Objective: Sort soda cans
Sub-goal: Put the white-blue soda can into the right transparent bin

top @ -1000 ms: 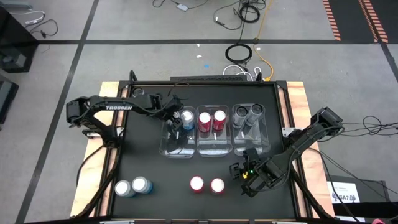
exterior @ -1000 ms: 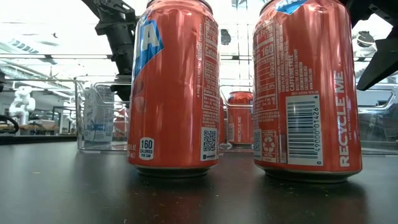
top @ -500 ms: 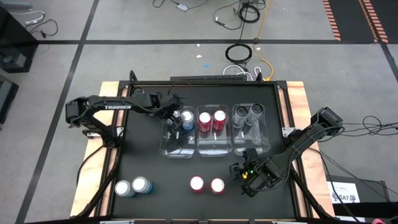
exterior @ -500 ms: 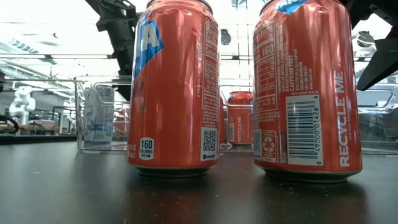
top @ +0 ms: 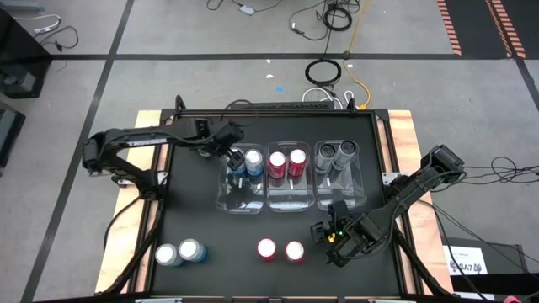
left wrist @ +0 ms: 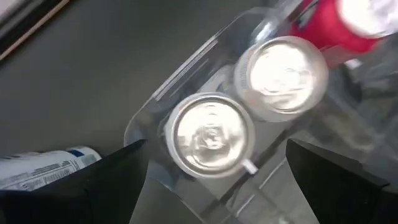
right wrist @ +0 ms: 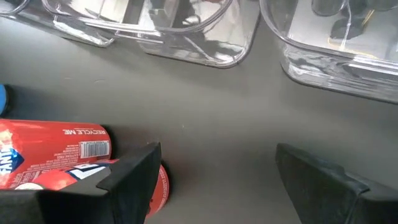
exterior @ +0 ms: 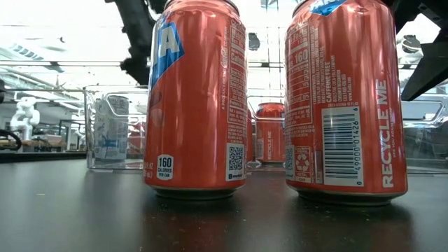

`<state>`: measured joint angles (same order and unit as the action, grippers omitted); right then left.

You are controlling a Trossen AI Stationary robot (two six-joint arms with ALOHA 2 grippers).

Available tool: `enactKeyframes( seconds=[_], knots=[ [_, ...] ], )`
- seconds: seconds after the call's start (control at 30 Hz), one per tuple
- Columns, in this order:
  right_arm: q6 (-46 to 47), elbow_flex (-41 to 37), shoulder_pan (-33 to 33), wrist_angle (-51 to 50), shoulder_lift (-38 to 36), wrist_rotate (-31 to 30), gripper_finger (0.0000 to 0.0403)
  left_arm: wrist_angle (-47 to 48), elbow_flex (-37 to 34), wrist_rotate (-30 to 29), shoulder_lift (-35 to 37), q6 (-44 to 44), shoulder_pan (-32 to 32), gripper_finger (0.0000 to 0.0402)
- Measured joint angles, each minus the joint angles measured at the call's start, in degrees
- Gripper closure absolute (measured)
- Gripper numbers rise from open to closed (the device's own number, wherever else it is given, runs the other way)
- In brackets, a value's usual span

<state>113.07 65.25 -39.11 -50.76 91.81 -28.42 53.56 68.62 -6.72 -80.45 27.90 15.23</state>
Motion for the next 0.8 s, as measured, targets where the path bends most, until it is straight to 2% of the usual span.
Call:
enactKeyframes(
  seconds=[0.17,0.37,0.57,0.8],
  knots=[
    [-0.9,0.0,0.0,-0.6,0.0,0.0,0.0093,0.0,0.1,1.7,6.8,0.8,-3.8,0.0017],
    [-5.1,0.0,0.0,-0.4,-2.3,-1.2,0.0093,0.5,0.1,2.8,11.2,1.6,-10.2,0.0017],
    [-7.4,0.0,0.2,0.8,-5.2,-4.4,0.0093,9.4,0.1,3.3,11.5,1.7,-14.1,0.0017],
    [-7.4,0.0,0.8,5.1,-6.0,-8.5,0.0093,11.1,-1.4,-2.3,13.5,7.7,-14.4,0.0017]
  ],
)
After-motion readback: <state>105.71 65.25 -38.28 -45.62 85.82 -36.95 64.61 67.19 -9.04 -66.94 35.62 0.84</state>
